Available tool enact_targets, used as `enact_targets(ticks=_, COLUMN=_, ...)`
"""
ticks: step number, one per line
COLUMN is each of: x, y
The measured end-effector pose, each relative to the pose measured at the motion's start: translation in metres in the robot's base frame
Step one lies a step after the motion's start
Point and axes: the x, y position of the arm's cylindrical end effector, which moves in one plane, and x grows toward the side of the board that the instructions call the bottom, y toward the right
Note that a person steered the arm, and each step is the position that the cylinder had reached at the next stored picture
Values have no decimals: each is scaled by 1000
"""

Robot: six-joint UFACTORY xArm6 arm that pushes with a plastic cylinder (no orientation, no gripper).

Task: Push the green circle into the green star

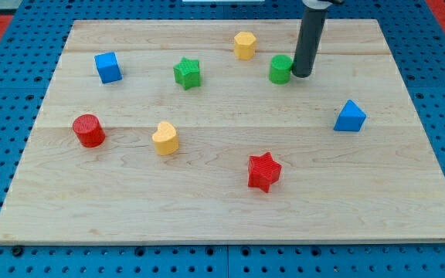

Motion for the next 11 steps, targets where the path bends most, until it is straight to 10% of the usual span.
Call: enact_targets(ticks=11, x=-19, y=-73)
